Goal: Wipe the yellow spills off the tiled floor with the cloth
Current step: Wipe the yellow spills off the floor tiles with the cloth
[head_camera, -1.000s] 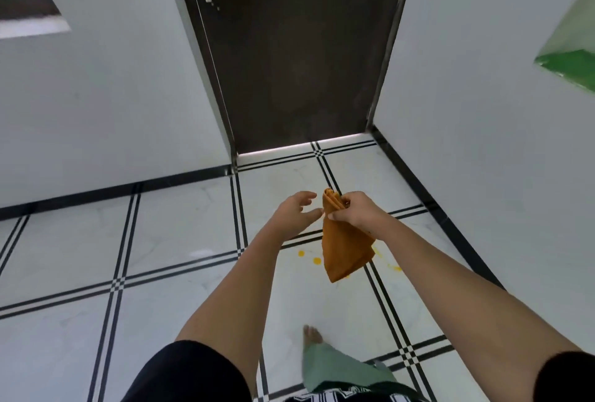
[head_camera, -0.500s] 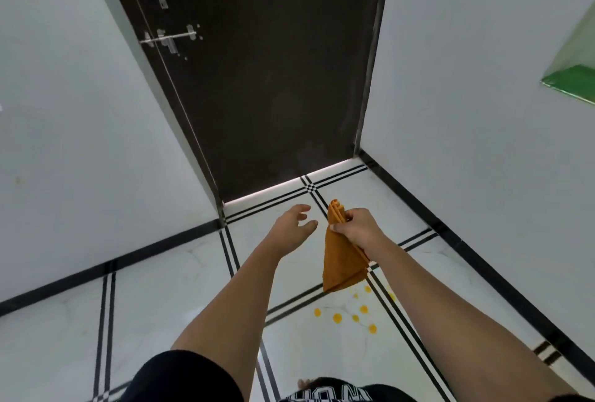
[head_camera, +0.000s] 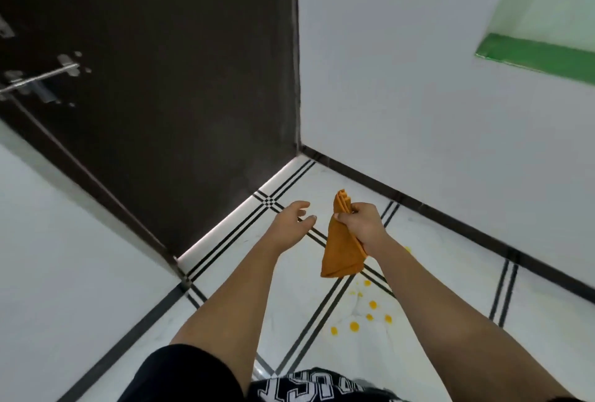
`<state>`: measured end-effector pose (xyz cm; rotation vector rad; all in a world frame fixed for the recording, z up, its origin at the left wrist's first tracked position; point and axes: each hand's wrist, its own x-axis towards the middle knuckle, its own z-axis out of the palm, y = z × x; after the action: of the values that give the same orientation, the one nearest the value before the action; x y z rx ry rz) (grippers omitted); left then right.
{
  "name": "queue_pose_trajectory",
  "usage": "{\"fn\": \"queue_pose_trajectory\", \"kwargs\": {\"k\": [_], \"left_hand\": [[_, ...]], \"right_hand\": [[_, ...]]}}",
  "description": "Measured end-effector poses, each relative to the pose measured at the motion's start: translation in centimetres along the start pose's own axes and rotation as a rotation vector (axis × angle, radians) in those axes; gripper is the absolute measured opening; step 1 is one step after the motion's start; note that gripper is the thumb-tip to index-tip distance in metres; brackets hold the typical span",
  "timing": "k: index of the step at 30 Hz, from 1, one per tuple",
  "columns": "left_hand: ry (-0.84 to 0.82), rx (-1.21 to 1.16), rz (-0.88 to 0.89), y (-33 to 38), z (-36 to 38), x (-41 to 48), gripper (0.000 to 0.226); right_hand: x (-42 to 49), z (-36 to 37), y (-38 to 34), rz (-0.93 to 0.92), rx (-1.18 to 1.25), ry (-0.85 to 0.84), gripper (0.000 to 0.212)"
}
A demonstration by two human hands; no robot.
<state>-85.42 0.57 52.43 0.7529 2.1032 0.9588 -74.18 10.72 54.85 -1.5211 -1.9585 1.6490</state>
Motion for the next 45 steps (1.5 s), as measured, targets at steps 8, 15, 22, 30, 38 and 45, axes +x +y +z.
{"fn": "queue_pose_trajectory", "kwargs": {"k": [8, 15, 22, 30, 38, 45], "left_hand": [[-0.279, 0.125, 0.130, -0.1, -3.7, 6.6, 0.045], [-0.521, 0.283, 0.232, 1.6, -0.2, 14.6, 0.048], [-0.702, 0.464, 0.252, 5.0, 4.1, 25.0, 0.046], [-0.934, 0.649, 0.332, 6.3, 17.0, 36.9, 0.045], [-1.013, 0.591, 0.312, -4.4, 36.7, 51.0, 0.043], [-1.087, 0.703, 0.474, -18.6, 52.3, 61.3, 0.043]], "right_hand": [[1.9, 3.7, -2.3, 0.151, 0.254, 0.309, 0.013], [7.3, 3.3, -0.6, 0.273, 0.439, 0.496, 0.030], [16.2, 0.3, 1.7, 0.419, 0.650, 0.664, 0.007], [27.3, -2.9, 8.1, 0.533, 0.846, 0.846, 0.010], [42.8, -4.3, 27.6, 0.619, 0.862, 1.018, 0.014], [54.3, -0.3, 49.3, 0.774, 0.656, 1.028, 0.053]]}}
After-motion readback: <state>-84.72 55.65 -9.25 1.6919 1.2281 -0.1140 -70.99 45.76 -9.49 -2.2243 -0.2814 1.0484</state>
